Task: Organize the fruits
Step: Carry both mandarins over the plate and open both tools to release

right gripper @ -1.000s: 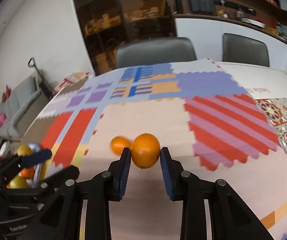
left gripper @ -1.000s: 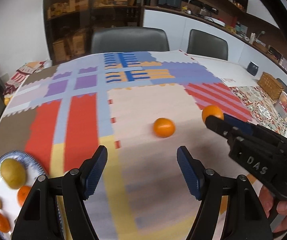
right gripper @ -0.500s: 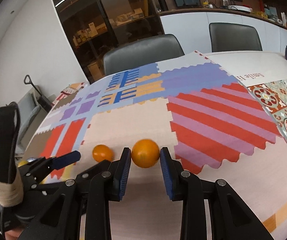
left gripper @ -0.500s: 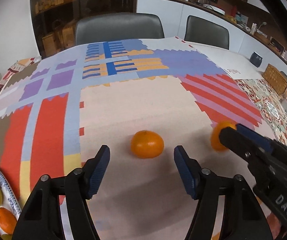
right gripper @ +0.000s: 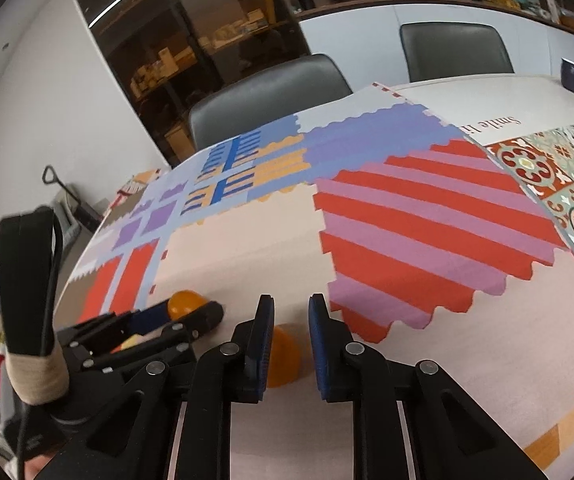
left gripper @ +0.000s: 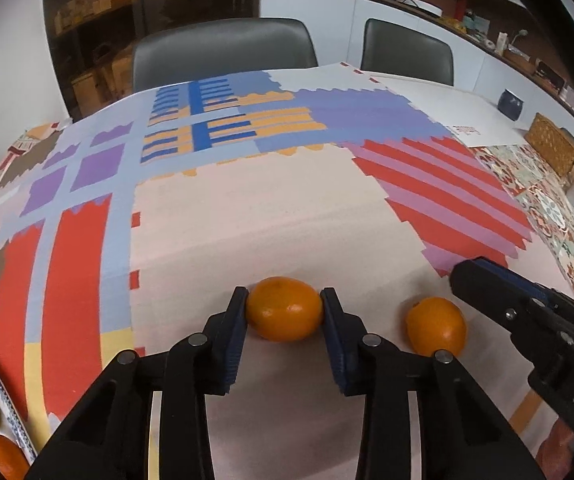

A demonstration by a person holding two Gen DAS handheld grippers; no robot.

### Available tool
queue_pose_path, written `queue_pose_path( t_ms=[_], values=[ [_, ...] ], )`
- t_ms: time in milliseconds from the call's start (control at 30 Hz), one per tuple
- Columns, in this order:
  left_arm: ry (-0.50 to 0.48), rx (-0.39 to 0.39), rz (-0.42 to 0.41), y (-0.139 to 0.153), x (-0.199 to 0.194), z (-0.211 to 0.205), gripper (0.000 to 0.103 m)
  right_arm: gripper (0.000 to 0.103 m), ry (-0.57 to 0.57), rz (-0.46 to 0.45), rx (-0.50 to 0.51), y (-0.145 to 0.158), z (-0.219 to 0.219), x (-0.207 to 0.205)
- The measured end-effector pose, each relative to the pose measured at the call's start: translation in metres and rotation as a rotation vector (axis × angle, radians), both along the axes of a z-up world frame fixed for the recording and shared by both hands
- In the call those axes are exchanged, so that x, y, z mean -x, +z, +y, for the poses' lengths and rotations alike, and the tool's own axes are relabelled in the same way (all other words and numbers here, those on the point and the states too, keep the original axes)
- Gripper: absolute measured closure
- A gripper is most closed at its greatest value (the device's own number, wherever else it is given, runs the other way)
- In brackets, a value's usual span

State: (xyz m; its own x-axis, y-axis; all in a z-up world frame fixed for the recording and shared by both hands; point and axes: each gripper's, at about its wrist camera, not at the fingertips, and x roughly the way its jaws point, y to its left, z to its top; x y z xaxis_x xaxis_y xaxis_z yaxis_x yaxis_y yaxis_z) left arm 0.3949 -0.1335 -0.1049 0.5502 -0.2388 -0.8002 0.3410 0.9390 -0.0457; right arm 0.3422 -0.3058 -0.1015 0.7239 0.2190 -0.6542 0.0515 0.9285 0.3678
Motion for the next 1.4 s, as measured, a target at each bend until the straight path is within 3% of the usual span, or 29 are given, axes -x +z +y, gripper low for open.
queue_pose_path(
  t_ms=[133,233,400,500,833,1400],
  values=[
    [0.020,0.025,-0.012,0.006,0.006,0.003,0.068,0.081,0.000,0.001,-0.041,-0.001,-0.004,0.000],
    [0.040,0.031,-0.031,0.013,0.015,0.008,0.068,0.067,-0.004,0.001,-0.072,-0.002,-0.007,0.000],
    [0.066,0.000,-0.070,0.021,0.034,0.020,0.068,0.067,0.020,0.010,-0.063,-0.004,-0.002,-0.001],
    [0.100,-0.007,-0.077,0.023,0.040,0.031,0.068,0.067,0.050,0.002,-0.009,-0.001,0.007,0.000],
    [0.146,0.023,-0.036,0.014,0.048,0.048,0.068,0.067,0.124,0.057,0.144,-0.010,0.031,-0.003],
    [0.163,0.033,-0.101,0.047,0.076,0.071,0.068,0.070,0.208,-0.007,0.120,0.009,0.052,0.008]
  ],
)
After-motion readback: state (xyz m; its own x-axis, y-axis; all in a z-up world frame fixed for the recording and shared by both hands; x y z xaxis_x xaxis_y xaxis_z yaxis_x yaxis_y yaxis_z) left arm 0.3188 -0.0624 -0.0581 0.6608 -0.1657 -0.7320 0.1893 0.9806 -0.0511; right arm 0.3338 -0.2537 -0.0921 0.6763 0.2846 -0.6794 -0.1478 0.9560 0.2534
